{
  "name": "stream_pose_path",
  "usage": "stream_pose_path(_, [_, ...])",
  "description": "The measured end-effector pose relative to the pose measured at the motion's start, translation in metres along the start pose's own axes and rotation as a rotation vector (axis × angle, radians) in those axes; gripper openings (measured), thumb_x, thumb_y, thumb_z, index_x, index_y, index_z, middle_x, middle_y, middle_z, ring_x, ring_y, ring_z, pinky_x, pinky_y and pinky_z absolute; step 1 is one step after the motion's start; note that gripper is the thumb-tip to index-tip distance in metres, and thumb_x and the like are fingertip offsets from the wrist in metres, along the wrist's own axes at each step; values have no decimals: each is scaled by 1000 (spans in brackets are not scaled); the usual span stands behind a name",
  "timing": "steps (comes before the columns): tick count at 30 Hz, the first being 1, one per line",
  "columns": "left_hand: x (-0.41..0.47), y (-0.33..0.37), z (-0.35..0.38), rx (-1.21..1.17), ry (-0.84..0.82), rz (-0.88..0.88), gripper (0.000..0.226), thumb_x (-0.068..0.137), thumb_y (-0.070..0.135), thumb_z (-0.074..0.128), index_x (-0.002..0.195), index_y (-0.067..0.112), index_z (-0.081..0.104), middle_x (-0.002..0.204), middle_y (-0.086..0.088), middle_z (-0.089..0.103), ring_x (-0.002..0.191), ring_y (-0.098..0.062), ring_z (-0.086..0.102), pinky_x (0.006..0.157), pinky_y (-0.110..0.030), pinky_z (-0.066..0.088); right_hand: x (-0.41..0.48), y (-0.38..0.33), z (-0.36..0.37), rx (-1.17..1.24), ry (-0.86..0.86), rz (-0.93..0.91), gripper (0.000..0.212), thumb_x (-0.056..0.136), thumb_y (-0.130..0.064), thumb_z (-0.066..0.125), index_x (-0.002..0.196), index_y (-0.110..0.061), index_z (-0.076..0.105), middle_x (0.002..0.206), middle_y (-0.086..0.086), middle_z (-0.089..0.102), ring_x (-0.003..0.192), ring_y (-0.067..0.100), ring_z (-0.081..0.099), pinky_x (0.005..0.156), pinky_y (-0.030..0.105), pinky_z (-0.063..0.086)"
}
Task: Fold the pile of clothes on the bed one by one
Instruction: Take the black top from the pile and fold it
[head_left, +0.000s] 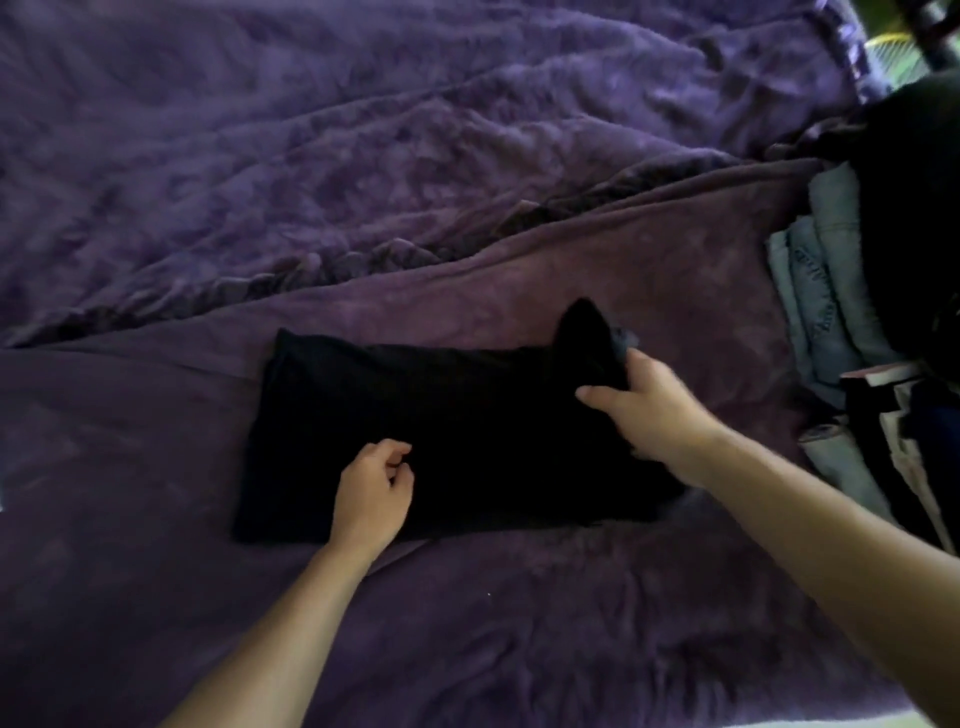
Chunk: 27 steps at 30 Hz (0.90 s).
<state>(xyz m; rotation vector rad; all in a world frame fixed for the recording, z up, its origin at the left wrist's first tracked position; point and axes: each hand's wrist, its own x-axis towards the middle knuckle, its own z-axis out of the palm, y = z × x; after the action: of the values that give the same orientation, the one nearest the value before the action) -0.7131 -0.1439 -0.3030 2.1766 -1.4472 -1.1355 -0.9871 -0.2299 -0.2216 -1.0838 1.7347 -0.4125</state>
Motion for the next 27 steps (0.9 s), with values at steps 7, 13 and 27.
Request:
stream_pose_path(7, [-24,-32,-16,20,104,-85,26,95,17,54,119,15,61,114,-4,59,99,-17,59,81,-30,51,37,-14,118,-181,-189,58,30,93,-25,57,121,-14,55,99,11,66,77,29,69,70,43,57])
stream_pose_path(13, [-29,-21,41,530,-80,354,51,97,32,44,147,26,33,158,-11,19,143,-28,19,108,-42,31,70,38,105,-1138,-72,-744,55,96,-44,41,149,-33,27,159,6,19,146,28,15,107,50,29])
stream_pose_path(27, [-1,-38,37,268,-266,267,44,99,31,43,142,25,41,140,7,41,126,-14,43,101,-33,37,40,94,76,217,92,257,51,78,-40,75,122,-22,56,118,3,66,97,17,65,88,36,54])
